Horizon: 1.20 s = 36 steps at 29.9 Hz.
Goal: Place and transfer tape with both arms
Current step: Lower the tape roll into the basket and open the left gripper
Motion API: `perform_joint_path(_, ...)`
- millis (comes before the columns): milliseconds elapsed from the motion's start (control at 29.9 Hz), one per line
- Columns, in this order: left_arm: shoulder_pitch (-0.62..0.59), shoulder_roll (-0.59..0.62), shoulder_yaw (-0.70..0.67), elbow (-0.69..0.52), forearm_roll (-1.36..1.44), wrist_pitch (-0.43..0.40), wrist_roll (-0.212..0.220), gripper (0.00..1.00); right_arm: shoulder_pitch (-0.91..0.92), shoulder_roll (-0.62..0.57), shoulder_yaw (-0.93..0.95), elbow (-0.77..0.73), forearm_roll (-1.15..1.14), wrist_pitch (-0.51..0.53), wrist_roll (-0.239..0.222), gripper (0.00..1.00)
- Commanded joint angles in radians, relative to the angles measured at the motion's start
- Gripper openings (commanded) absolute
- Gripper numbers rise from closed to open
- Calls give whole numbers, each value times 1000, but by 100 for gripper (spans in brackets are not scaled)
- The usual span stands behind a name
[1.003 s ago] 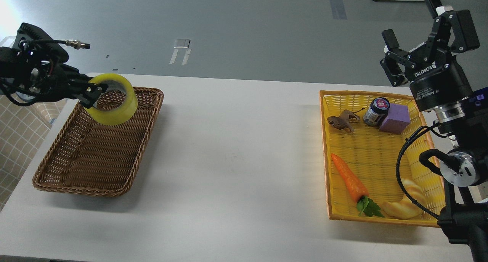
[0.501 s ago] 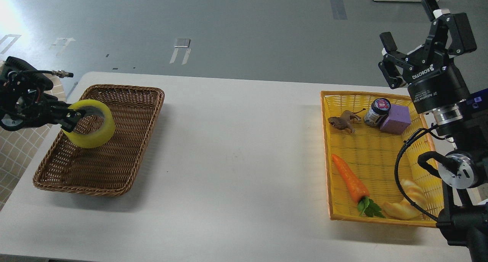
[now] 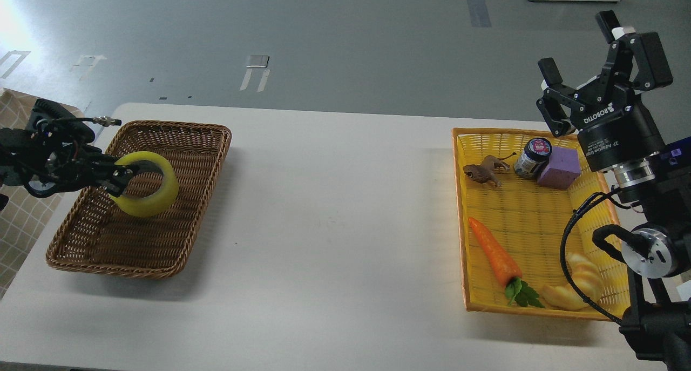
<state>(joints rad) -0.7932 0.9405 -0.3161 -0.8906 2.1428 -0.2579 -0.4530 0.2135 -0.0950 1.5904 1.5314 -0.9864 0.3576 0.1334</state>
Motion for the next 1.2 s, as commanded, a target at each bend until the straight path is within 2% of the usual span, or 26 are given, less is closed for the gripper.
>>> perform_joint_path(0,0,-16,0,41,-4,12,-16,11,-8,0,2,1,0,1,0,100)
perform_joint_path(201,2,-17,0,61,-14,17,-36,25,-9,1,2,9,0,1,-1,100)
perform_joint_path(267,0,-16,6,62,-15,17,-36,37,-9,1,-3,9,0,0,-1,100)
perform_joint_path(401,0,-17,6,64,-23,17,-36,46,-8,1,-4,7,0,0,-1,100)
perform_joint_path(434,-1,-17,6,67,-24,17,-36,53,-6,1,-4,7,0,0,-1,100)
perform_joint_path(501,-3,-22,6,73,-29,19,-36,61,-6,1,-4,7,0,0,-1,100)
perform_joint_path(668,-8,-46,6,104,-73,20,-36,72,-6,1,-4,6,0,0,-1,100)
perform_joint_path(869,-27,-58,0,105,-242,72,-36,97,-6,0,-4,4,0,0,-1,100)
perform_joint_path(1103,-132,-66,-9,91,-421,65,-36,98,-5,0,-4,9,0,1,-1,100)
perform_joint_path(1170,-153,-101,-9,81,-513,72,-36,98,3,-2,-6,7,0,1,-1,100)
